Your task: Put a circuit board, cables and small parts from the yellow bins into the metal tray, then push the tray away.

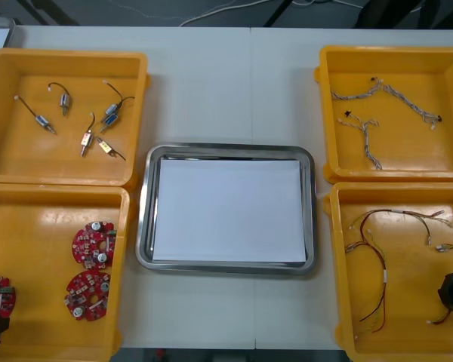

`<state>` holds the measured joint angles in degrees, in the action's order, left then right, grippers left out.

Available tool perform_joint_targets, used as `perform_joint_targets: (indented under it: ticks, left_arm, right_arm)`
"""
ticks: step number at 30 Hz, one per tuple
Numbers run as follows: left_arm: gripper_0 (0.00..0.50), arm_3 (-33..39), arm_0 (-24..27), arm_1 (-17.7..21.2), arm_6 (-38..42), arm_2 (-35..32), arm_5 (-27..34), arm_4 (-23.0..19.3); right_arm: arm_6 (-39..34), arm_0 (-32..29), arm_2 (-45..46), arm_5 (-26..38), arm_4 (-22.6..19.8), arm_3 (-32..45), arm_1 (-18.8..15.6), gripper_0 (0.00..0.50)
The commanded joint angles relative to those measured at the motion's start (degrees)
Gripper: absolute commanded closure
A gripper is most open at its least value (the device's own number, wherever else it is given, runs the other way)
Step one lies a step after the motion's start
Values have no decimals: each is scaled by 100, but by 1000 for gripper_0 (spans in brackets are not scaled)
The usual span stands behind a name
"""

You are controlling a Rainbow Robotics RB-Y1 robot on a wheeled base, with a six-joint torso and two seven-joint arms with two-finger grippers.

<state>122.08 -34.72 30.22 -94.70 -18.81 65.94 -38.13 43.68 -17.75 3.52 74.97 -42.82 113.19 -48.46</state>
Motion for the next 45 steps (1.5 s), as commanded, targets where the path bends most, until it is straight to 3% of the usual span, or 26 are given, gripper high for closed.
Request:
perform_joint_targets:
  ticks: [1, 8, 21, 28, 30, 31, 32, 33, 34, 35, 36, 45]
  left_arm:
    - [40, 0, -88, -78, -347, 88, -55, 121]
    - [48, -53, -9, -78, -312, 97, -55, 156]
    - [77, -150, 176, -78, -286, 106, -55, 174]
    - [160, -150, 246, -78, -251, 167, -125, 174]
    - [217, -150, 264, -78, -251, 167, -125, 174]
    - [269, -150, 281, -78, -251, 176, -125, 165]
    - [323, -150, 281, -78, -242, 185, -125, 165]
    - [350, -150, 290, -78, -242, 185, -125, 165]
    - [405, -150, 290, -78, -251, 185, -125, 156]
    - [465, -150, 290, -78, -251, 185, -125, 148]
    - [497, -150, 290, -69, -251, 185, -134, 156]
    - [500, -150, 343, -51, -224, 185, -143, 121]
  right_arm:
    - [-342, 536, 26, 510, -112, 80, 56, 500]
    - [-448, 887, 34, 1125, -227, 318, 170, 500]
    - [-571, 1028, 87, 1986, -200, 880, 952, 500]
    - [-553, 1019, 87, 2118, -174, 942, 1190, 500]
    - [-544, 1019, 87, 2110, -183, 951, 1199, 470]
    - [-544, 1019, 87, 2110, -183, 942, 1199, 419]
    - [-544, 1028, 87, 2101, -183, 951, 1190, 293]
    - [-536, 1028, 87, 2101, -174, 951, 1190, 205]
    - [-536, 1028, 87, 2101, -165, 951, 1199, 56]
    - [-536, 1028, 96, 2101, -147, 951, 1190, 0]
    - [-544, 1028, 96, 2092, -139, 951, 1190, 0]
    - [-650, 1063, 377, 2101, -77, 1109, 1190, 0]
